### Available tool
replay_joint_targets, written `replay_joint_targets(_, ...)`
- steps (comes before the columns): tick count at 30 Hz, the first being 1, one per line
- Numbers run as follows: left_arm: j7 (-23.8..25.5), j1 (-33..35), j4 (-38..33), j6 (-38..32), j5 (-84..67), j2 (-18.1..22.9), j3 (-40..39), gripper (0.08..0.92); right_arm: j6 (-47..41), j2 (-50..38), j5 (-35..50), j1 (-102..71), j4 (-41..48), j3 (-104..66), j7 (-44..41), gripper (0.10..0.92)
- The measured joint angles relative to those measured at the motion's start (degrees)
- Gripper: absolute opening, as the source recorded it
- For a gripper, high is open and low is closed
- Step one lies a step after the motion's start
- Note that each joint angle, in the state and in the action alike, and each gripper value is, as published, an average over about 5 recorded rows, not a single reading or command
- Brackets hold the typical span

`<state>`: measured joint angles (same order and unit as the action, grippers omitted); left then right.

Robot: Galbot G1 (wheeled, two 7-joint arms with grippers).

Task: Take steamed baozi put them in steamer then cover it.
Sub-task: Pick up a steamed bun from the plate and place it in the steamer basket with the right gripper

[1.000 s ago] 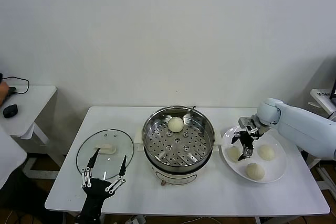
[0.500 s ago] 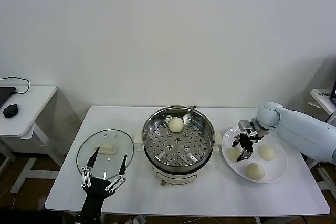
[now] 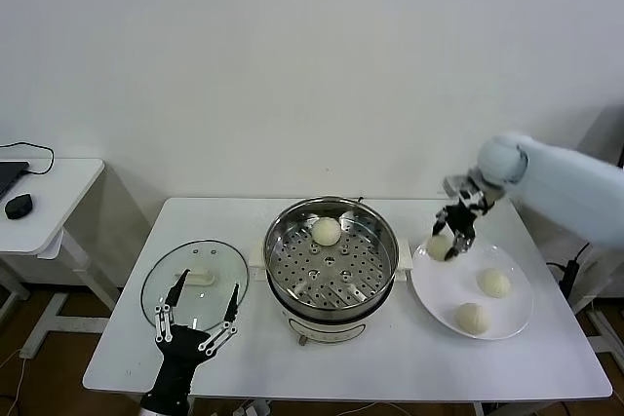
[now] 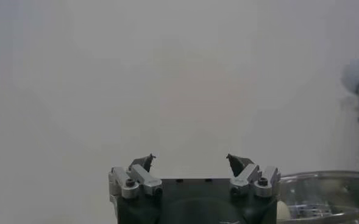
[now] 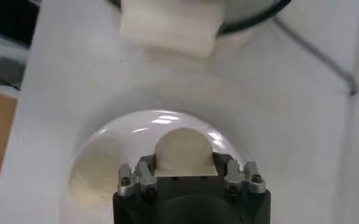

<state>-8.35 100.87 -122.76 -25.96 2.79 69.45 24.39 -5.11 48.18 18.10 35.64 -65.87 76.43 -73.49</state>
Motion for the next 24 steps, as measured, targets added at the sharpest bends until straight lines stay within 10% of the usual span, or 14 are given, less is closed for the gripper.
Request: replay_joint_targets(24,-0.4,-1.7,0.5,0.3,0.0,0.1,-0.5,0.823,-11.3,26.4,22.4,8.9,-5.5,13.1,12.3,0.645)
